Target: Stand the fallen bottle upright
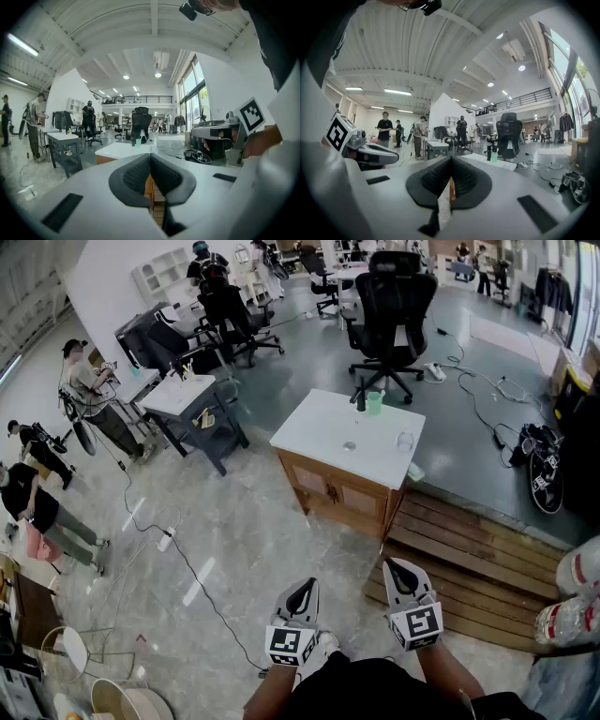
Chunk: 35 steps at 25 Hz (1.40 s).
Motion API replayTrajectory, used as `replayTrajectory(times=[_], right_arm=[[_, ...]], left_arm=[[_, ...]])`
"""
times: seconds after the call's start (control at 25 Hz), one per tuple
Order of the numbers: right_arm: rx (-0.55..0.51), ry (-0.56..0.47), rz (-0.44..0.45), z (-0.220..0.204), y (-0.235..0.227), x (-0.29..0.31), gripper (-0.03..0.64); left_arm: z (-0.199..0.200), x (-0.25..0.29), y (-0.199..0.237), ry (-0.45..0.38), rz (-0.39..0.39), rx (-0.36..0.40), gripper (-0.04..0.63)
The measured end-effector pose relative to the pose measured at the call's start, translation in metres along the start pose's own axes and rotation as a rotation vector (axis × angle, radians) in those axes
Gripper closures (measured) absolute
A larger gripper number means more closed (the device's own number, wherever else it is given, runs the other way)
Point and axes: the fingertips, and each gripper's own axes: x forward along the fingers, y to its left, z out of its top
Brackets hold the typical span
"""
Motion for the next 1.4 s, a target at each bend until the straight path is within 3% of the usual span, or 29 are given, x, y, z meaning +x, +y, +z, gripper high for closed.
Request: replayTrajectory(times=[0.16,0.52,0.68,1.4], right_arm=[[0.036,0.007,-0.011,-0.002,0.004,-0.016,0.604],[0.004,-0.006,0.003,0.000,0.007,-0.025,0.604],[0.030,-0.031,-0.085,0.006,-0.002,-0.019,0.601],[0.010,-0.057,-0.120,0.019,0.035,0.076,0.600]], left_arm=[[-0.004,-0.015,-0.006,0.011,0.002,0.001,0.577],[-0.002,-0.024,-0.012,-0.001,-0.003,-0.002,0.577],[0.000,-0.022,-0.005,0.006,-0.013,0.001,0.577],[0.005,-0.002,0.098,-0.009,-0.052,0.003,0.577]])
